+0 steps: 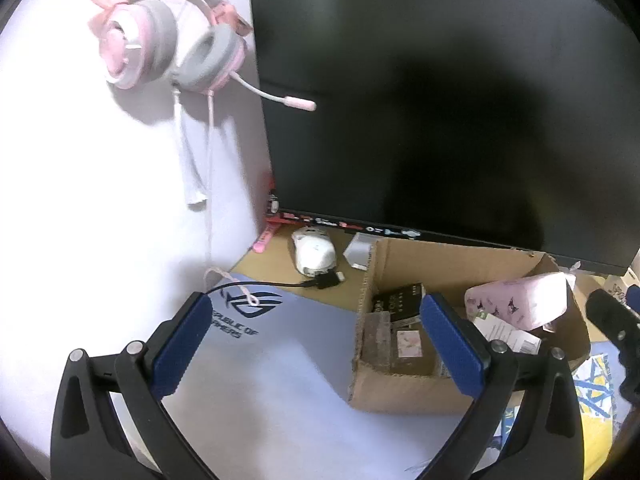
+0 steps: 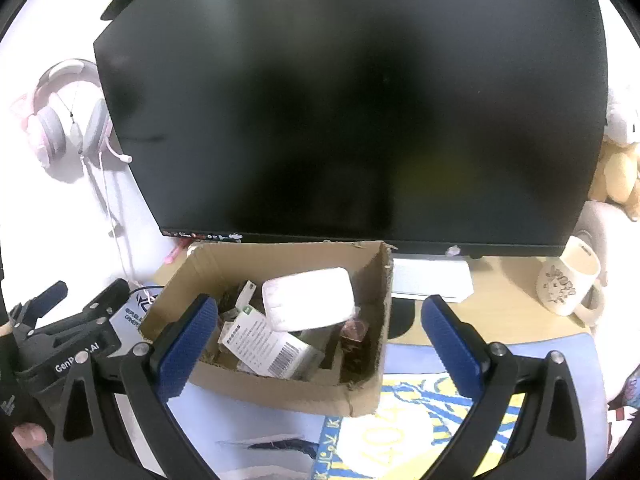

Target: Organize objects

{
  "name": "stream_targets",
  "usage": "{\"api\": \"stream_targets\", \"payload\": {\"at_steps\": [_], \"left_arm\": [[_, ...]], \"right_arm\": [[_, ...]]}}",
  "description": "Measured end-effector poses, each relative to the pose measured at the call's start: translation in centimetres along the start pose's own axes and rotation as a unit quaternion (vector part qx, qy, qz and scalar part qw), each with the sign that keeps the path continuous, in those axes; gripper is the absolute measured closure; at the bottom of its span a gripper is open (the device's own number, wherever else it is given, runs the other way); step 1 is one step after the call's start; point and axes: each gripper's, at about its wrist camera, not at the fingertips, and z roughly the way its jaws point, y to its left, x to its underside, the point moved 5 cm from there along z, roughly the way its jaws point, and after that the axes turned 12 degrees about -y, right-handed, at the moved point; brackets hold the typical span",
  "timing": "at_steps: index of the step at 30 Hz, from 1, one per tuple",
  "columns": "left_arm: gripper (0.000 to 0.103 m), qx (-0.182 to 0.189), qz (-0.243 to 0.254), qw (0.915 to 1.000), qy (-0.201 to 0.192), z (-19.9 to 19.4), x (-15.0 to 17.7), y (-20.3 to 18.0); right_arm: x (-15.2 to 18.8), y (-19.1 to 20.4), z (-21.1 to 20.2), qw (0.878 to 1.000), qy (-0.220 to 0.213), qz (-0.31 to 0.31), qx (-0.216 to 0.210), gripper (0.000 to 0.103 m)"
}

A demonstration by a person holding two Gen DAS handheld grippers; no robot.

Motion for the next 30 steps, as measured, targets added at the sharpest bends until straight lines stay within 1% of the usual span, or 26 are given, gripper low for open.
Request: {"api": "stream_targets", "payload": {"at_steps": [2, 4, 7, 9, 16, 21, 25, 27, 30], "left_arm": [[0.000, -0.002, -0.002, 1.0000, -0.006, -0.6, 0.1, 0.4], [0.000, 0.004, -0.007, 0.9998, -0.017, -1.2, 0.2, 0.8], [0.000, 0.015, -0.018, 0.9996, -0.015, -1.8, 0.5, 1.3], [0.000, 0.015, -0.023, 0.9995, -0.018, -2.4, 0.6, 1.7], [0.000, 0.010, -0.012, 0.9993, -0.035, -4.5, 1.2, 2.3], [0.000, 0.007, 0.002, 0.9990, -0.043, -5.9, 1.6, 2.3], [0.000, 0.025, -0.006, 0.9987, -0.045, -7.0, 1.7, 2.6], [0.000, 0.030, -0.013, 0.9980, -0.053, -7.5, 1.7, 2.9], [0.000, 0.026, -0.026, 0.9963, -0.077, -8.5, 1.9, 3.6]], "right_arm": [[0.0, -0.1, -0.4, 1.000, 0.001, 0.001, 0.001, 0.000], [0.1, -0.1, -0.7, 1.000, 0.003, 0.001, 0.002, 0.000], [0.3, -0.1, -1.3, 1.000, 0.002, -0.003, 0.005, 0.000], [0.5, 0.0, -1.6, 1.000, 0.002, -0.009, 0.009, 0.000], [1.5, 0.5, -3.1, 1.000, 0.000, -0.021, 0.016, 0.000], [2.6, 0.6, -4.4, 1.000, -0.016, -0.009, 0.018, 0.000], [3.1, 0.7, -5.2, 0.999, -0.025, 0.002, 0.020, 0.000], [3.4, 0.6, -5.8, 0.999, -0.036, 0.009, 0.017, 0.000], [3.8, 0.4, -6.5, 0.998, -0.055, 0.017, 0.015, 0.000]]}}
